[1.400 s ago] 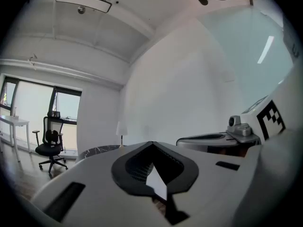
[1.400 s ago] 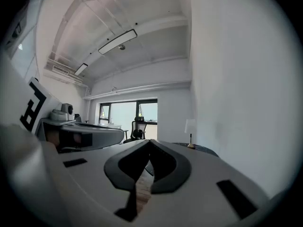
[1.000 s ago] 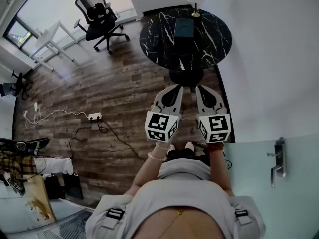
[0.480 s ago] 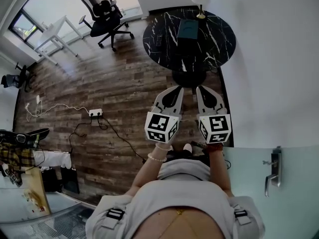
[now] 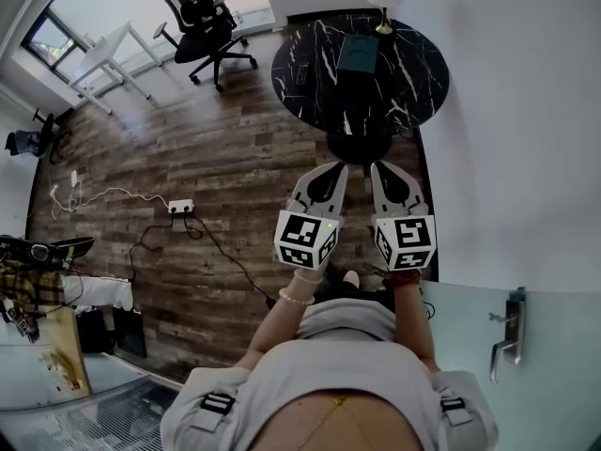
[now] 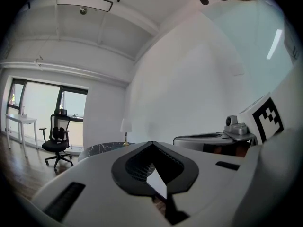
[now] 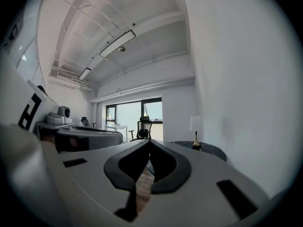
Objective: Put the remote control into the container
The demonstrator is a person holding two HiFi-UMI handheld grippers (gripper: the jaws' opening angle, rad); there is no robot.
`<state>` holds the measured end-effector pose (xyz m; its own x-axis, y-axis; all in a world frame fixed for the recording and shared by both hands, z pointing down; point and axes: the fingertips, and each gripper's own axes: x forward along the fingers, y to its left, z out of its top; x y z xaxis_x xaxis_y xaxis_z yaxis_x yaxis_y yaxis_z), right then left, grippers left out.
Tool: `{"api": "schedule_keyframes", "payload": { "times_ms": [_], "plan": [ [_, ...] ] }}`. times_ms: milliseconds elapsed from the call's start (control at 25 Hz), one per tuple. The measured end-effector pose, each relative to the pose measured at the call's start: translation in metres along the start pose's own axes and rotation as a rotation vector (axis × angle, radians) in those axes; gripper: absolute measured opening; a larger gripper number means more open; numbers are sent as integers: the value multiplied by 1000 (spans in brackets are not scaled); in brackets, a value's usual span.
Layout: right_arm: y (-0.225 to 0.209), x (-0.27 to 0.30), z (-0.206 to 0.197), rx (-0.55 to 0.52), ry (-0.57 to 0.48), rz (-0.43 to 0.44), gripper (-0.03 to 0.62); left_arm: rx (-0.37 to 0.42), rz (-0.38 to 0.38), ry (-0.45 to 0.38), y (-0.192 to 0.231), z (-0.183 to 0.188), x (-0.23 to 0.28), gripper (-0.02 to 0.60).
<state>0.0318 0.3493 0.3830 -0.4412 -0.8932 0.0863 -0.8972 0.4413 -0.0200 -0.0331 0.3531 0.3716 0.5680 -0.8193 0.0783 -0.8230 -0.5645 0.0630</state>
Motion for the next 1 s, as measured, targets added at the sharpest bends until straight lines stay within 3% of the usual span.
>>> {"api": "schedule_keyframes", "payload": {
  "times_ms": [440,1000],
  "plan": [
    [-13,28,-1,-8,13,-34,11,-12,-36,0,18,-1,29,2],
    [-20,103,-3,-5,41,-79,11,-27,-82,18,84,-1,77,2]
  ]
}}
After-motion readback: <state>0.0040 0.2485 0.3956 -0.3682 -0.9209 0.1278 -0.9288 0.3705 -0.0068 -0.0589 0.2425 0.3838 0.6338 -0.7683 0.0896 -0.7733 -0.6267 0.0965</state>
